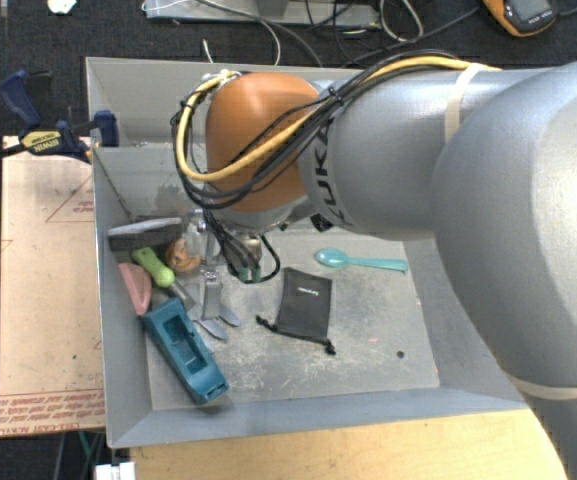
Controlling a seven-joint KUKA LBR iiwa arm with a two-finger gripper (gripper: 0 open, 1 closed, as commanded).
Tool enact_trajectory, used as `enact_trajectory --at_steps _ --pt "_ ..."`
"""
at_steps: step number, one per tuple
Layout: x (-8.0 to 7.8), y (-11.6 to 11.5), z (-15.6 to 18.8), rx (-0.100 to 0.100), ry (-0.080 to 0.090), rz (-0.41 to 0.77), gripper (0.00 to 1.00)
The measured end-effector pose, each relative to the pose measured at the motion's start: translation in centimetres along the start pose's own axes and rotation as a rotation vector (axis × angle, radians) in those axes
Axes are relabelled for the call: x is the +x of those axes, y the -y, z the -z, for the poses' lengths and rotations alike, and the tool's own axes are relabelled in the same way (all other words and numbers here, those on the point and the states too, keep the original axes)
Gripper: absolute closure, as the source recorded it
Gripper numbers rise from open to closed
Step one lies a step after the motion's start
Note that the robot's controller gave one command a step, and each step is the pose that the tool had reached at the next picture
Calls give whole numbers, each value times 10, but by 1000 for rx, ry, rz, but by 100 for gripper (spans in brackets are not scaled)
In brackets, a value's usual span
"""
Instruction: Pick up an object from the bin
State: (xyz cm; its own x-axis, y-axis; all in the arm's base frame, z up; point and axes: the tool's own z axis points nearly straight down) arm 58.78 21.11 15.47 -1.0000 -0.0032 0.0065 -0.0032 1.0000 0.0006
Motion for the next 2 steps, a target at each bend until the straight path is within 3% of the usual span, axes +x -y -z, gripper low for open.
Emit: enact_trajectory --at_steps 1,2 --pt "-2 1 4 -1 7 -3 0" --pt "6 32 50 -2 4 -19 0"
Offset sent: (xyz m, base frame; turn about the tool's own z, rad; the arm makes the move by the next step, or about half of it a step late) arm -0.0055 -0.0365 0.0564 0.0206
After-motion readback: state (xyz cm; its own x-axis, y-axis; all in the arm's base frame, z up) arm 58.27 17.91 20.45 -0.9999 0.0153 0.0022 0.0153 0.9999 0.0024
